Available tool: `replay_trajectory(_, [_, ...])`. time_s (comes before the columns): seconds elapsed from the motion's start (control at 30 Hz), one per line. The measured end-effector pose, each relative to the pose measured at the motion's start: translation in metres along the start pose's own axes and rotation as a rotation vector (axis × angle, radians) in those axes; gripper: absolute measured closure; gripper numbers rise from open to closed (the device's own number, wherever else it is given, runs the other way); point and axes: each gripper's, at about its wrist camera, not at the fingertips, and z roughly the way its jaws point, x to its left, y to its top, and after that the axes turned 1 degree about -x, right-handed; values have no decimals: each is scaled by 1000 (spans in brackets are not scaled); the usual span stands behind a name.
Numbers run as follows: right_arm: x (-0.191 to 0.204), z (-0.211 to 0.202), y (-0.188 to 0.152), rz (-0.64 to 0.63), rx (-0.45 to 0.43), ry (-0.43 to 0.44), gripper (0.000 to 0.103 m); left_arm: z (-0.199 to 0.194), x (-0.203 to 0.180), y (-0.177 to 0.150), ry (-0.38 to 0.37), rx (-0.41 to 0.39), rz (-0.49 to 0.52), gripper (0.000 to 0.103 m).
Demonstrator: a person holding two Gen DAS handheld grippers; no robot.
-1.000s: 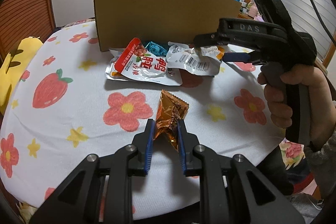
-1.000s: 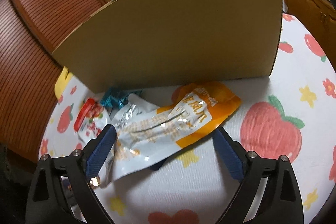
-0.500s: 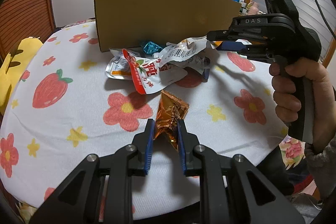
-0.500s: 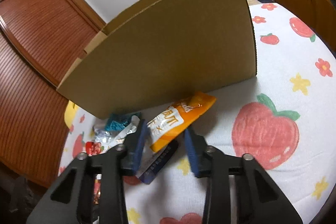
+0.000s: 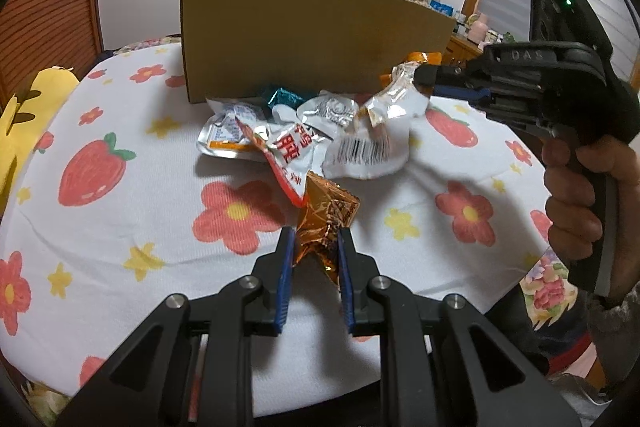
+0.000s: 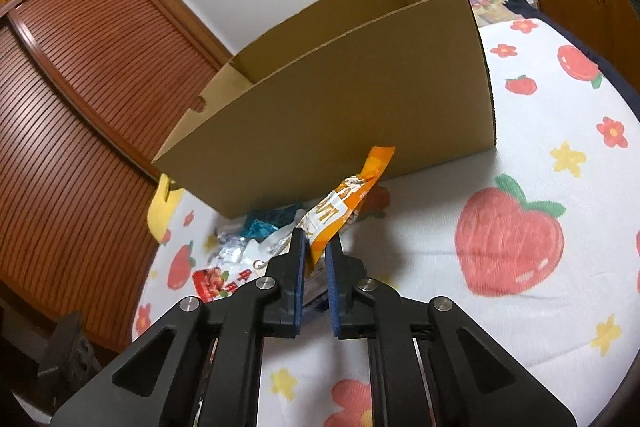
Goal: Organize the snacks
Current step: 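Grasp the orange-brown candy packet with the left tool while the right tool grasps the orange sausage pouch, then carry both snacks over the box and open both tools to drop them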
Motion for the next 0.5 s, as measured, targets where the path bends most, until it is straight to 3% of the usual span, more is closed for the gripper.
replay_trajectory(0.5, [21, -25, -2, -132, -43, -3, 98, -19, 5, 11, 2, -73, -12, 86])
